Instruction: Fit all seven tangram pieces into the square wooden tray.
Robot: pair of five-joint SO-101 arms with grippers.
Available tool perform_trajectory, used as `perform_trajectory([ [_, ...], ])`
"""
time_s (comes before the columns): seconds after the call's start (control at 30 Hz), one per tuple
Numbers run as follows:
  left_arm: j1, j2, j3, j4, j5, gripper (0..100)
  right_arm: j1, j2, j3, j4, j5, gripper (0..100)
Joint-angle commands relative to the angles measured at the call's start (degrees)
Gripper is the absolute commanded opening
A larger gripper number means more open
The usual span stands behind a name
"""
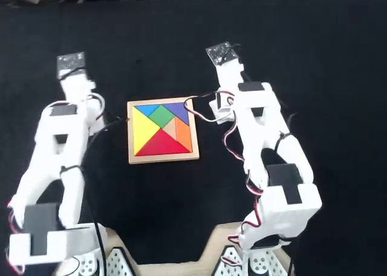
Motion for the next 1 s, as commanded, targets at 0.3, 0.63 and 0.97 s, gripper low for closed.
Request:
perform_trajectory([
  [0.3, 5.76, 23.3, -21.05, -1.14, 0.53, 3, -0.09, 0.66, 0.31, -0.97, -0.26, 1.1],
  [0.63, 9.19, 23.47, -21.93, -0.62, 0.62, 3, -0.09, 0.66, 0.31, -1.05, -0.26, 1.1],
  [0.97, 11.03, 23.47, -21.93, -0.88, 0.26, 3, -0.09, 0.66, 0.31, -0.97, -0.26, 1.1],
])
